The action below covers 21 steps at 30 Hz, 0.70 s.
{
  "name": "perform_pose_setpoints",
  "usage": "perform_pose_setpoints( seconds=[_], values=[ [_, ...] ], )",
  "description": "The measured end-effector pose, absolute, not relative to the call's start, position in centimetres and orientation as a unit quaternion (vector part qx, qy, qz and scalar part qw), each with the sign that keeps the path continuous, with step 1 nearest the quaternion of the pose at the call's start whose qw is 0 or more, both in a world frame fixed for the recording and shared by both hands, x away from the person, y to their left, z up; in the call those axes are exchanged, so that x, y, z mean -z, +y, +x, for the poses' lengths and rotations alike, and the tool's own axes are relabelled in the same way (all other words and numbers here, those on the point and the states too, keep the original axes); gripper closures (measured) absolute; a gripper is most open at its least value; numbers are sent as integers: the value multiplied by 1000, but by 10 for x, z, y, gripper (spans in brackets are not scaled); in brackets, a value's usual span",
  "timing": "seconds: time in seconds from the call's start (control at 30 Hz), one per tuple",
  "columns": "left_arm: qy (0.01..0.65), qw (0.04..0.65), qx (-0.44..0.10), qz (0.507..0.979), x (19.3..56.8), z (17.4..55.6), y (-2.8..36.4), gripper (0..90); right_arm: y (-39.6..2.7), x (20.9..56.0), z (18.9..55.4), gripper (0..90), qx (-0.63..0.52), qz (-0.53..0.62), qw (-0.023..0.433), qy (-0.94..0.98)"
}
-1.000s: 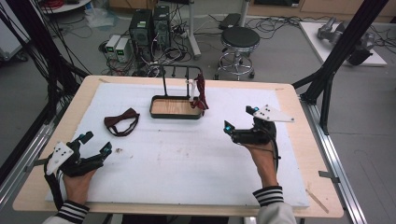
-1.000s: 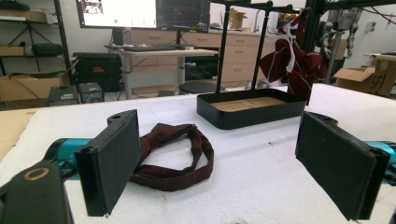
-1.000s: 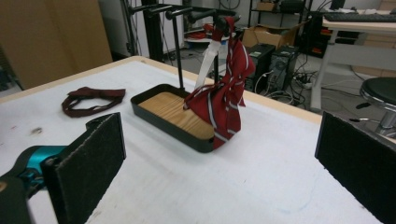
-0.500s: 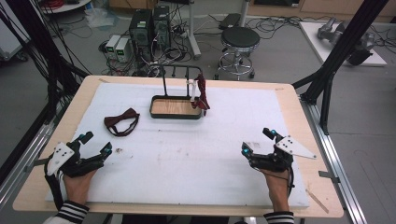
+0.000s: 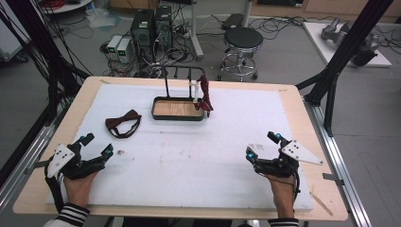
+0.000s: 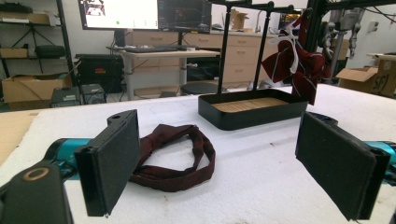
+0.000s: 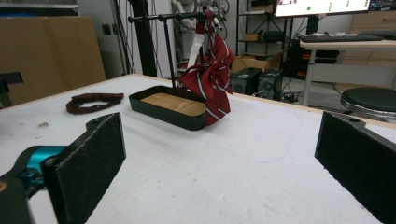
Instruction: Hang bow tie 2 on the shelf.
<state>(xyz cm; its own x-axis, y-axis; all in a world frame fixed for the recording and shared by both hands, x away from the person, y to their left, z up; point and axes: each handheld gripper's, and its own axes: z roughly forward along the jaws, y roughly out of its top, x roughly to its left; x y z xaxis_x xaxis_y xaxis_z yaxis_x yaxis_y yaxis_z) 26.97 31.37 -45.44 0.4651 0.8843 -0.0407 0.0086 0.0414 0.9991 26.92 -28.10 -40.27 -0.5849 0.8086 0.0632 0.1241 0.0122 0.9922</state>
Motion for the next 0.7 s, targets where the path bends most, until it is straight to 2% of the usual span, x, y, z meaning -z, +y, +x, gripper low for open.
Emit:
perform_pose_setpoints(
  seconds=[0.37, 0.57, 0.7],
  values=[
    [377, 619, -350, 594, 450, 271, 318, 139, -282, 404, 270, 8, -589, 356, 286, 667],
    [366, 602, -357, 614, 430, 275, 324, 135, -285, 403, 266, 8, -588, 362, 286, 665],
    [351, 572, -365, 645, 415, 281, 326, 135, -290, 403, 264, 8, -583, 361, 297, 665]
  ],
)
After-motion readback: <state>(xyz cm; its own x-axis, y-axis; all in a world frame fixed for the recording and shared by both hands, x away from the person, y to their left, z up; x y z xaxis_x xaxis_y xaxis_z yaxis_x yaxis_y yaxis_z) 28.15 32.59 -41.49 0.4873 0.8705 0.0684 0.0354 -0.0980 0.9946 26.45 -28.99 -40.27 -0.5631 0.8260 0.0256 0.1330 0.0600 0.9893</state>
